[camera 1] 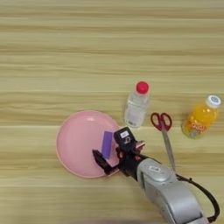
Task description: Move the objects on the table
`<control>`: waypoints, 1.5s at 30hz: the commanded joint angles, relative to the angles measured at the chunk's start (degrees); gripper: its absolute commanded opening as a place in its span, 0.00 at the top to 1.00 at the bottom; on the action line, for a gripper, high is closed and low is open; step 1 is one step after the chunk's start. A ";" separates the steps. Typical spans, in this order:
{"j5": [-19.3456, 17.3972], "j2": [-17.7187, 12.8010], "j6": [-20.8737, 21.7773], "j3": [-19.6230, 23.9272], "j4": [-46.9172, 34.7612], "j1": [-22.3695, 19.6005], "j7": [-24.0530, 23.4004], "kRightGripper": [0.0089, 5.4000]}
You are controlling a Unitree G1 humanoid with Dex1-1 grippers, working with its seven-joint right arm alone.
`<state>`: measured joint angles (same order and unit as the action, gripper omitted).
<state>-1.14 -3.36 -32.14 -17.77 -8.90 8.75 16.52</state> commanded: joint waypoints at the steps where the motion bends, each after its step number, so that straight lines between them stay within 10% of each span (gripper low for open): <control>1: -1.54 0.94 -0.22 0.43 -2.31 -2.50 0.22 0.01; 45: -1.30 0.33 -1.63 4.80 5.41 -5.23 -2.54 0.01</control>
<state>-2.36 -3.20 -35.62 -13.09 -2.31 5.51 14.15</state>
